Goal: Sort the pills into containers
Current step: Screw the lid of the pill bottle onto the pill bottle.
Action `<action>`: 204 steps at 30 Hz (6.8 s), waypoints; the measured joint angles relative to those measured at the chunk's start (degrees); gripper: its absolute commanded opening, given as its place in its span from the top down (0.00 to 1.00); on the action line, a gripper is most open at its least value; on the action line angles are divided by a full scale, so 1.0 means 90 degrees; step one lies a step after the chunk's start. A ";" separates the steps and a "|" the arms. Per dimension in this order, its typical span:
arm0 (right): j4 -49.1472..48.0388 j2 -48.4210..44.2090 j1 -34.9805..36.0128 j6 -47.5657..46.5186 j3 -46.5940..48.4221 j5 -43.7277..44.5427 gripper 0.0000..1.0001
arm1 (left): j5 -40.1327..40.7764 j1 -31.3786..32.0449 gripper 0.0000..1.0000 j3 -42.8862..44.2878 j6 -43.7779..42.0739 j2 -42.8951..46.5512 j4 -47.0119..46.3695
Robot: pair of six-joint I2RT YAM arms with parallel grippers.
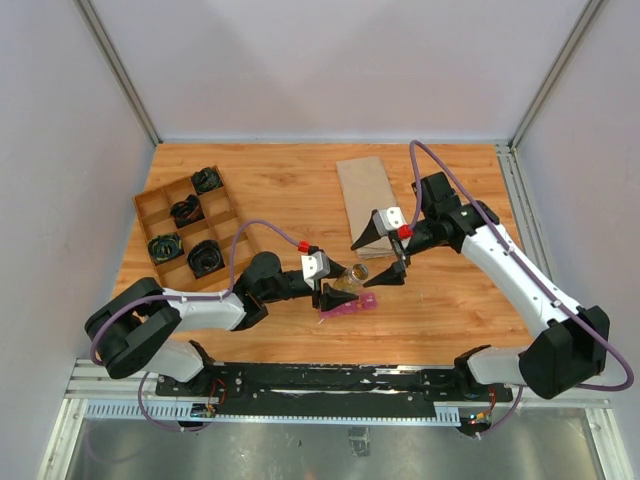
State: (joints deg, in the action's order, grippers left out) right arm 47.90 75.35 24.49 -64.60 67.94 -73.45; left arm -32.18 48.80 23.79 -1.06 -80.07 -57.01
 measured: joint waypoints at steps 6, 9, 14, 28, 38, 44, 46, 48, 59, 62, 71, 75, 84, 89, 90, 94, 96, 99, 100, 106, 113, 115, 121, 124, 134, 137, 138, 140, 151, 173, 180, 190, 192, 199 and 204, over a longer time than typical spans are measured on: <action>-0.0007 -0.0022 0.0070 -0.0017 -0.0102 0.0019 0.26 | -0.0012 0.0000 1.00 0.0000 0.0024 0.0000 0.0012; -0.0007 -0.0029 0.0073 -0.0019 -0.0165 0.0022 0.27 | -0.0012 0.0000 1.00 0.0000 0.0053 0.0000 0.0012; -0.0007 -0.0121 0.0073 -0.0029 -0.0299 0.0029 0.33 | -0.0012 -0.0002 1.00 0.0000 0.0126 0.0000 0.0010; -0.0408 -0.0187 0.0143 0.0257 -0.0444 0.0126 0.67 | -0.0087 -0.0012 1.00 0.0000 0.0270 0.0000 -0.0034; -0.2042 -0.0389 0.0257 0.2395 -0.0814 0.0532 0.86 | 0.0617 -0.0027 1.00 -0.0265 0.0476 -0.0005 -0.0617; -0.3478 -0.0228 0.0418 0.4872 -0.0877 0.2062 0.82 | 0.2042 -0.0027 1.00 -0.0367 0.0355 -0.0148 -0.0891; -0.3893 -0.0155 0.0491 0.5799 -0.0918 0.2698 0.77 | 0.2467 -0.0024 1.00 -0.0362 0.0294 -0.0248 -0.0962; -0.4371 -0.0170 0.0493 0.6550 -0.1105 0.3062 0.64 | 0.2788 -0.0015 1.00 -0.0328 0.0267 -0.0369 -0.1044; -0.5442 -0.1141 -0.0068 0.7485 -0.1860 0.2905 0.01 | 0.3133 -0.0039 1.00 -0.0539 0.0469 -0.0787 -0.2363; -0.5532 -0.1506 -0.0316 0.7210 -0.1858 0.2385 0.01 | 0.2827 -0.0039 1.00 -0.0826 0.0585 -0.0743 -0.2550; -0.3232 -0.1566 -0.0403 0.3320 -0.1698 -0.0046 0.01 | 0.0661 -0.0039 1.00 -0.0787 0.0716 -0.0019 -0.1668; -0.2008 -0.1413 -0.0313 0.1571 -0.1598 -0.0374 0.01 | 0.0126 -0.0039 1.00 -0.0600 0.0537 0.0180 -0.0867; -0.1195 -0.0984 0.0384 0.0478 -0.1457 -0.0325 0.19 | -0.0340 -0.0039 1.00 -0.0389 0.0425 0.0189 -0.0185; -0.1197 -0.0814 0.0481 0.0537 -0.1447 -0.0197 0.22 | -0.0440 -0.0039 1.00 -0.0357 0.0427 0.0189 -0.0172; -0.1202 -0.0811 0.0483 0.0568 -0.1445 -0.0165 0.23 | -0.0447 -0.0039 1.00 -0.0357 0.0427 0.0189 -0.0172; -0.1292 -0.0811 0.0486 0.0699 -0.1445 -0.0061 0.29 | -0.0510 -0.0039 1.00 -0.0357 0.0432 0.0175 -0.0177; -0.1336 -0.0811 0.0486 0.0760 -0.1443 -0.0027 0.33 | -0.0529 -0.0039 1.00 -0.0355 0.0435 0.0160 -0.0177; -0.1384 -0.0811 0.0486 0.0872 -0.1443 0.0010 0.38 | -0.0549 -0.0039 1.00 -0.0355 0.0437 0.0155 -0.0177; -0.1413 -0.0811 0.0486 0.0918 -0.1443 0.0024 0.39 | -0.0554 -0.0039 1.00 -0.0352 0.0437 0.0155 -0.0177; -0.1588 -0.0811 0.0486 0.1137 -0.1443 0.0078 0.53 | -0.0556 -0.0039 1.00 -0.0352 0.0459 0.0155 -0.0182; -0.1965 -0.0811 0.0486 0.1693 -0.1443 0.0155 0.65 | -0.0491 -0.0039 1.00 -0.0406 0.0627 0.0155 -0.0415; -0.2166 -0.0806 0.0486 0.2021 -0.1443 0.0226 0.69 | -0.0325 -0.0039 1.00 -0.0459 0.0675 0.0155 -0.0542; -0.2951 -0.0641 0.0483 0.3395 -0.1404 0.0811 0.79 | 0.0918 0.0158 1.00 -0.0556 0.0573 0.0153 -0.0663; -0.3262 -0.0437 0.0483 0.4097 -0.1314 0.1180 0.81 | 0.1649 0.0279 1.00 -0.0561 0.0469 0.0109 -0.0644; -0.3808 0.0022 0.0486 0.5685 -0.1243 0.2076 0.56 | 0.2999 0.0474 1.00 -0.0466 0.0308 -0.0158 -0.0410; -0.3876 0.0019 0.0483 0.5831 -0.1246 0.2123 0.13 | 0.3043 0.0474 1.00 -0.0396 0.0323 -0.0240 -0.0413; -0.3864 0.0019 0.0483 0.5914 -0.1246 0.2084 0.05 | 0.3062 0.0469 1.00 -0.0355 0.0330 -0.0284 -0.0415; -0.3861 0.0000 0.0481 0.6030 -0.1246 0.1882 0.01 | 0.3036 0.0461 1.00 -0.0289 0.0345 -0.0367 -0.0427; -0.3910 -0.1134 -0.0304 0.5255 -0.1377 0.0253 0.01 | 0.1897 0.0461 1.00 -0.0415 0.0537 -0.0510 -0.0833; -0.1256 -0.0537 0.0058 0.0753 -0.1566 -0.0253 0.31 | 0.0454 0.0461 1.00 -0.0432 0.0600 -0.0508 -0.0886; -0.1234 -0.0464 0.0058 0.0799 -0.1474 -0.0160 0.36 | 0.0442 0.0461 1.00 -0.0432 0.0597 -0.0478 -0.0843; -0.1241 -0.0464 0.0058 0.0918 -0.1469 -0.0046 0.48 | 0.0444 0.0461 1.00 -0.0432 0.0595 -0.0406 -0.0794; -0.1241 -0.0464 0.0061 0.0959 -0.1467 -0.0032 0.55 | 0.0447 0.0461 1.00 -0.0432 0.0595 -0.0406 -0.0794; -0.1562 -0.0466 0.0131 0.1549 -0.1435 0.0100 0.76 | 0.0716 0.0461 1.00 -0.0432 0.0595 -0.0306 -0.0685; -0.2460 -0.0452 0.0194 0.2987 -0.1435 0.0702 0.85 | 0.1411 0.0461 1.00 -0.0430 0.0614 -0.0226 -0.0544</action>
State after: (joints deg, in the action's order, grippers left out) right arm 25.76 71.29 26.24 -37.71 55.02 -67.13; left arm -19.49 52.95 19.92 4.47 -82.11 -61.91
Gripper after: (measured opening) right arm 0.434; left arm 0.556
